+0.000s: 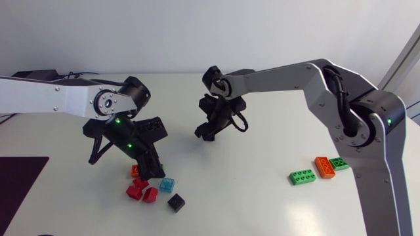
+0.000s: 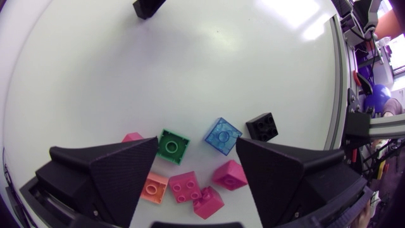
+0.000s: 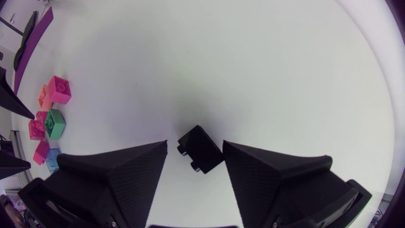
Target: Sort duplo bricks by size, large to the right and small to the left
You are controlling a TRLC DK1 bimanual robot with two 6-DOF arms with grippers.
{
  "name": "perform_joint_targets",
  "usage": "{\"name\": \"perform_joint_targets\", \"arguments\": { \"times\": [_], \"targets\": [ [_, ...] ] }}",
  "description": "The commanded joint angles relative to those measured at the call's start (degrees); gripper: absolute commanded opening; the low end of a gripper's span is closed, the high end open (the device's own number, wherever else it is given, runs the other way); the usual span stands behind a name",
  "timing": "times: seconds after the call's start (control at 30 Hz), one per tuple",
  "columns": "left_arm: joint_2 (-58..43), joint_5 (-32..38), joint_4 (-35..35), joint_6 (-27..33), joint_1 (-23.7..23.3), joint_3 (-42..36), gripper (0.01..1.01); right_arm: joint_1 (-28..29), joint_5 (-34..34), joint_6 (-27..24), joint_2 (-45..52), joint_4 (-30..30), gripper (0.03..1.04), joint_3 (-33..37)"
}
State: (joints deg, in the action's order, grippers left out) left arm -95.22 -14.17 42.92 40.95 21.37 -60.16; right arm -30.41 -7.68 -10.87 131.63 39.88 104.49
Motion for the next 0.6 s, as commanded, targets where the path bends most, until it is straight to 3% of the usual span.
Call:
{"name": "perform_joint_targets", "arguments": {
  "times": [0.0,0.13,0.3,0.57],
  "targets": [
    [2.2,-0.3,0.8,0.7,-0.3,-0.5,0.974,-0.6,0.7,1.4,2.2,-0.7,0.38,0.6],
    [4.7,-0.3,0.8,0.5,-1.2,-0.6,0.974,-1.0,0.7,1.3,2.8,-1.4,0.16,0.0],
    [7.2,-0.4,1.0,0.7,-3.4,-0.6,0.974,-2.5,-0.1,0.7,-0.7,-2.2,0.15,-5.0],
    [12.3,-1.9,2.3,1.4,-7.6,0.0,0.975,-11.1,-4.3,0.4,-12.5,-3.3,0.15,-18.9]
  ]
}}
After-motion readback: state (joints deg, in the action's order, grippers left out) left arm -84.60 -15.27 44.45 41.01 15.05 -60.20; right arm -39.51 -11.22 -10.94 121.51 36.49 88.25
